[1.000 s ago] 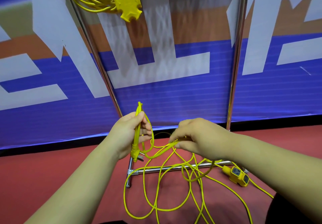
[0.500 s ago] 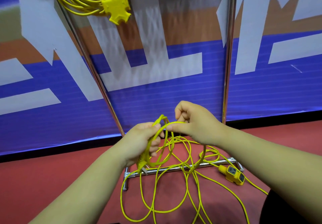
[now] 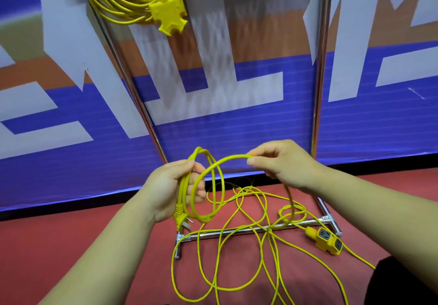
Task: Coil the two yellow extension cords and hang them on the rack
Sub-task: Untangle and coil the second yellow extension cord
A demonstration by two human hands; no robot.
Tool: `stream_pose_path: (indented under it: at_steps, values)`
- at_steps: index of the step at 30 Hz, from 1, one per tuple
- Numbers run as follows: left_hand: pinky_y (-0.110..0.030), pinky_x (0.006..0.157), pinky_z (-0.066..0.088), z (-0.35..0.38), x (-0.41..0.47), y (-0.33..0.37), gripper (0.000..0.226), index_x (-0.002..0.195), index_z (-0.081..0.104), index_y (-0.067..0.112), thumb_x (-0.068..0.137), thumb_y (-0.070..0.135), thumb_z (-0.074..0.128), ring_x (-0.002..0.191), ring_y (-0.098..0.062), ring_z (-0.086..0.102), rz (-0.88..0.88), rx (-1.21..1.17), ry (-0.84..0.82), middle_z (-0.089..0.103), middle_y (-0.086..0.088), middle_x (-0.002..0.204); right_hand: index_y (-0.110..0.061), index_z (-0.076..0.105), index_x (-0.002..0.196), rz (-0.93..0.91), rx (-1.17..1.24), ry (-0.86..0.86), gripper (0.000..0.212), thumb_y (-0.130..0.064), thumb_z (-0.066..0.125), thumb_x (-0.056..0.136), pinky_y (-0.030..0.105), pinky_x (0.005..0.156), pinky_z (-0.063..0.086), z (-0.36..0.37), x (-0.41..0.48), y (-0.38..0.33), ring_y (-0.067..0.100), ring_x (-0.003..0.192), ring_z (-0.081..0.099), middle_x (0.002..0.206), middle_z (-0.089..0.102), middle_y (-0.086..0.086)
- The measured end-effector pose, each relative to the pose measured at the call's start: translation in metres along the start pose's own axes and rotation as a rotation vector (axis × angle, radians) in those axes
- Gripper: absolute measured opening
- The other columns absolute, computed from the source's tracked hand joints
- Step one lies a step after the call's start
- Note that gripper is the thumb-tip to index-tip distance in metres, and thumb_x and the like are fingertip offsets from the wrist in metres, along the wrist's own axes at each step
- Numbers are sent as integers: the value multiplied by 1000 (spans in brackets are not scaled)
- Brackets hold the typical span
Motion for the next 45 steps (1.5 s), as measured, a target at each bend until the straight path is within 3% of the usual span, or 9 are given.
stream_pose_path:
  at_steps: [5, 10, 16, 24, 29, 34, 38, 41, 45]
  values:
    - [-30, 51, 49, 13, 2, -7, 29, 98, 63, 2, 101, 25, 45, 47, -22, 51, -59, 55, -110, 56, -14, 65, -30, 79, 90, -152, -217, 75, 6, -28, 77, 85, 24, 72, 52, 6, 1, -21, 8, 77, 69, 81, 75, -9]
    - [-29, 47, 39, 25, 1, -12, 40, 89, 62, 5, 95, 41, 47, 43, -15, 34, -98, 97, -243, 40, -8, 58, -23, 74, 79, -177, -180, 151, 11, -29, 83, 79, 28, 60, 44, 8, 4, -28, 7, 57, 52, 69, 67, 5]
    - [-23, 44, 29, 37, -2, -8, 34, 72, 50, 15, 98, 37, 52, 42, -9, 21, -66, 95, -342, 29, 2, 52, -18, 68, 73, -143, -148, 275, 31, -41, 88, 68, 20, 51, 37, -15, 15, -33, 7, 52, 46, 60, 59, -2]
    - [-17, 38, 14, 22, 0, 10, 27, 71, 53, 13, 91, 30, 59, 41, -6, 16, 88, 3, -160, 23, 5, 47, -12, 71, 93, -12, -91, -188, 10, -11, 77, 85, 32, 72, 51, -15, 11, -2, 11, 68, 61, 73, 69, 1]
    - [-21, 41, 26, 22, 4, 4, 26, 75, 56, 12, 94, 30, 59, 42, -9, 21, 162, 138, -179, 29, 2, 49, -14, 73, 88, -13, -137, -89, 6, -14, 77, 85, 33, 68, 58, -17, 9, -5, 13, 64, 62, 69, 69, 4]
    - [-26, 48, 26, 32, 14, -17, 27, 95, 66, 3, 88, 29, 71, 48, -13, 29, 125, 491, -84, 36, 1, 54, -16, 77, 89, -19, -4, 123, 7, -18, 80, 83, 16, 58, 53, -24, 4, -18, 7, 70, 67, 78, 74, 3]
    - [-26, 49, 28, 53, 26, -42, 24, 108, 72, 18, 85, 23, 78, 51, -17, 35, 45, 546, -73, 51, -2, 59, -20, 77, 87, -58, 26, 162, 5, -20, 80, 82, 27, 65, 59, -13, 1, -33, 8, 69, 66, 73, 71, -1]
    - [-24, 46, 29, 68, 31, -50, 18, 99, 74, 18, 83, 24, 80, 51, -19, 35, 24, 481, -130, 63, -6, 67, -20, 76, 83, -76, 109, 169, 4, -16, 79, 83, 38, 68, 61, -9, 0, -41, 15, 70, 65, 79, 72, 14]
    - [-24, 46, 30, 80, 34, -50, 8, 86, 74, 17, 87, 24, 75, 46, -17, 36, 38, 498, -149, 66, -7, 67, -19, 77, 86, -87, 156, 158, 4, -15, 77, 85, 32, 67, 62, -9, -1, -45, 10, 71, 67, 71, 71, 1]
Point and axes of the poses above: each hand's wrist, its own x-axis towards the middle knuckle, its own z-axis out of the palm, y = z × x, the point moved 4 cm from there along x, towards the middle knuckle
